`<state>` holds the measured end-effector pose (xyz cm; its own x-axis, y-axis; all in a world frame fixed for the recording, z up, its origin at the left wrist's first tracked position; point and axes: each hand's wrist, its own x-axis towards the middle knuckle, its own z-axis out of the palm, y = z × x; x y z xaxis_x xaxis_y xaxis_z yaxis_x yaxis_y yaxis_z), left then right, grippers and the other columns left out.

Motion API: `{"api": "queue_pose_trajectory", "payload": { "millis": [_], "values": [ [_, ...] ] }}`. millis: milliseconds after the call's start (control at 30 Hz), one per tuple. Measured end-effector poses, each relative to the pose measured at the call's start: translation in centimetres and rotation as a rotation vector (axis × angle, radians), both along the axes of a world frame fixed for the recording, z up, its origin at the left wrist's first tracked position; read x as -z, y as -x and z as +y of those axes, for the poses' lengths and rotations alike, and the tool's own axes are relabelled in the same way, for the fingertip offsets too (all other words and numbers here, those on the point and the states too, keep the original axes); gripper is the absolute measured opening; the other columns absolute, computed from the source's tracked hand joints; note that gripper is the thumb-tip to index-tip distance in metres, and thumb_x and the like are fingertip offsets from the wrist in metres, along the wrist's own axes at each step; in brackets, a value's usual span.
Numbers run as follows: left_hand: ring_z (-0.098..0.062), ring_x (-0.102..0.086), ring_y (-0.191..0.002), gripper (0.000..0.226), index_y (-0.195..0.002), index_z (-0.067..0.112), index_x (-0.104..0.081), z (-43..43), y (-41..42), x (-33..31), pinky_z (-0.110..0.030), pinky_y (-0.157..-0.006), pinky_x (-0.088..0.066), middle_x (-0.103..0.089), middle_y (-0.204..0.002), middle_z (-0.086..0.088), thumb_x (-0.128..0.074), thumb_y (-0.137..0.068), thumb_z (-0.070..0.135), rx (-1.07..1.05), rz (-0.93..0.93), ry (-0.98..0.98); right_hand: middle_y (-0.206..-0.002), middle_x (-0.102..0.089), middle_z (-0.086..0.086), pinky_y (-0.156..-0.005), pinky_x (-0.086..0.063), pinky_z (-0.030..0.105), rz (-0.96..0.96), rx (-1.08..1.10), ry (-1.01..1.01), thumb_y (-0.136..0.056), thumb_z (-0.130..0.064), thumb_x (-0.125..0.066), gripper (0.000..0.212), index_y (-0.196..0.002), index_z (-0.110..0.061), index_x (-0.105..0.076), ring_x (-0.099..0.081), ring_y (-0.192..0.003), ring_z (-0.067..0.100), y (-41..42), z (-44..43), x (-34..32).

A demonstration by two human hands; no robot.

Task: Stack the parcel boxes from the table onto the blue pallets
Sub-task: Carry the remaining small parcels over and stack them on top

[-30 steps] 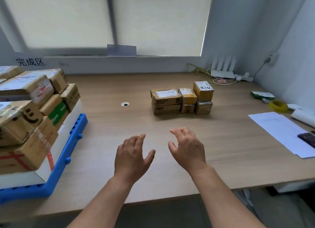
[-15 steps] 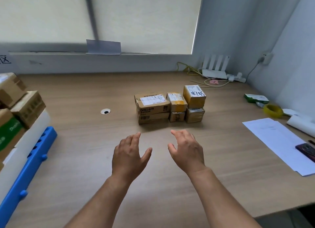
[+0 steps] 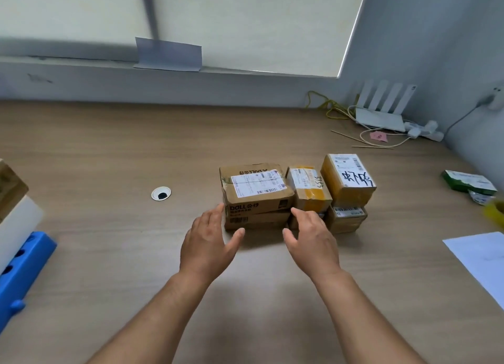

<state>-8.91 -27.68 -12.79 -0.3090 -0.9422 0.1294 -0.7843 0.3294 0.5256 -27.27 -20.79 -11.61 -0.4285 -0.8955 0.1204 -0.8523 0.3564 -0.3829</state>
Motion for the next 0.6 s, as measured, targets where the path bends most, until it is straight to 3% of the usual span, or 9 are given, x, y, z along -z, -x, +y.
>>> {"api": "queue_pose_trajectory", "payload": {
  "millis": [400,600],
  "values": [
    [-0.018,-0.043,-0.125,0.066,-0.142,0.021,-0.032,-8.5,4.0,3.2,-0.036,-0.097,-0.041,-0.046,-0.136,0.001,-0.056,-0.087,0.048,-0.056,0.185,-0.184,-0.149,-0.027,0.002,-0.091,-0.046,0.035,-0.08,0.042,-0.05,-0.095,-0.037,-0.051,0.065,-0.15,-0.018,-0.02,-0.047,-0.124,0.018,3.0,-7.3,2.8],
    [-0.016,-0.05,-0.117,0.053,-0.14,0.028,-0.035,-9.1,3.7,4.1,-0.04,-0.095,-0.045,-0.05,-0.133,0.007,-0.055,-0.091,0.034,-0.045,0.324,-0.296,-0.148,-0.032,0.001,-0.091,-0.044,0.033,-0.087,-0.01,-0.053,-0.098,-0.034,-0.046,0.059,-0.15,-0.016,-0.023,-0.048,-0.123,0.017,2.5,-8.2,2.9]
  ]
}}
